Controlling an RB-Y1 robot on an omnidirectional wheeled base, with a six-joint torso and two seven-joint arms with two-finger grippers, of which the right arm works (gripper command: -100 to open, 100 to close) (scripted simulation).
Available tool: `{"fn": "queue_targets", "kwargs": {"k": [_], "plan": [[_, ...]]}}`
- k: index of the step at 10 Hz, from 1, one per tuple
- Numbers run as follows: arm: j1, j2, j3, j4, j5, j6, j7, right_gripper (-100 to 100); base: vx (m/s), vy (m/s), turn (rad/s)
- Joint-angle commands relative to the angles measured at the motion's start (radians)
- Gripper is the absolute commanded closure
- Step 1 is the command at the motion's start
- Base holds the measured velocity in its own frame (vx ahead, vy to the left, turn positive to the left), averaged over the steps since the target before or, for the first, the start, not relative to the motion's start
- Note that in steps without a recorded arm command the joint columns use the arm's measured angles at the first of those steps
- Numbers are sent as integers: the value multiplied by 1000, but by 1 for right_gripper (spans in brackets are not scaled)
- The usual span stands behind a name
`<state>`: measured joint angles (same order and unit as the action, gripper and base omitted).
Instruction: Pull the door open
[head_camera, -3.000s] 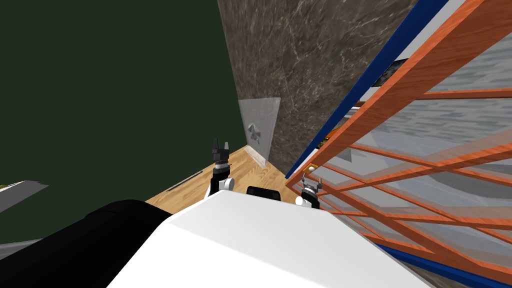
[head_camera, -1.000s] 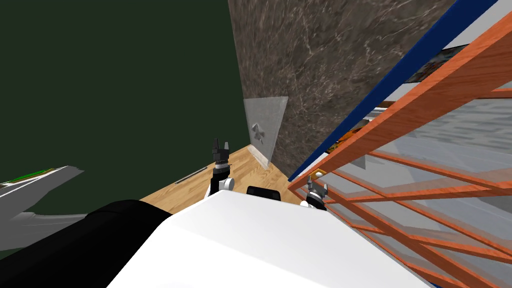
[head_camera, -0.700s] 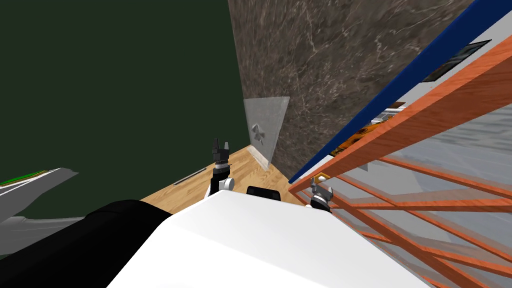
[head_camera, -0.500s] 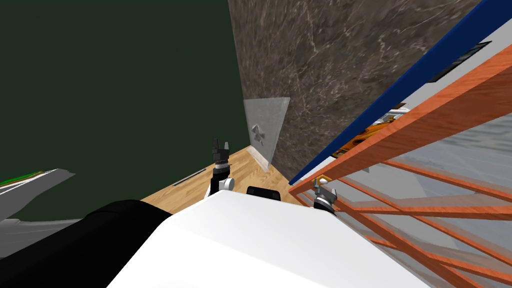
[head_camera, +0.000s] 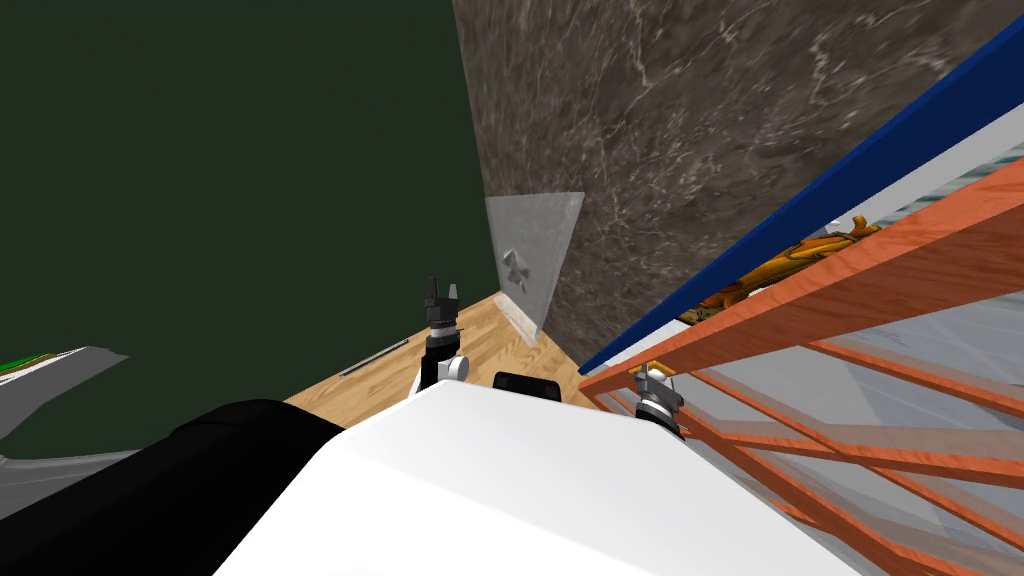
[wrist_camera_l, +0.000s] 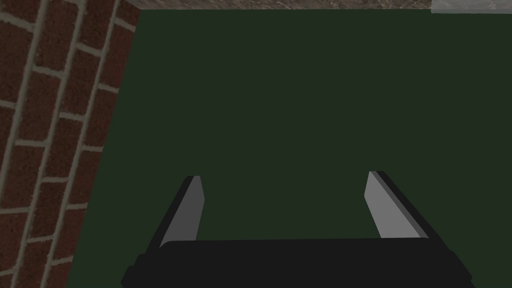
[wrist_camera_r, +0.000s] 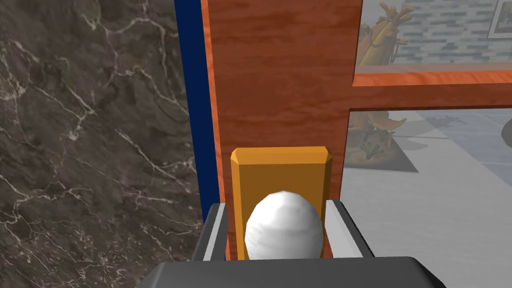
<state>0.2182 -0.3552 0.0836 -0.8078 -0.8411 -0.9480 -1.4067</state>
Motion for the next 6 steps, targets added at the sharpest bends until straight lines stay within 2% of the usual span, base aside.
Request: {"fn": "queue_targets", "kwargs": {"k": [1,5,6], "plan": [[0,1,1,0,0,1,1,100,-32,1,-4],[0,1,1,0,0,1,1,100,-8,1,6],[5,-6,23,-10,14,0,-10,100,-162,-19,63]]}}
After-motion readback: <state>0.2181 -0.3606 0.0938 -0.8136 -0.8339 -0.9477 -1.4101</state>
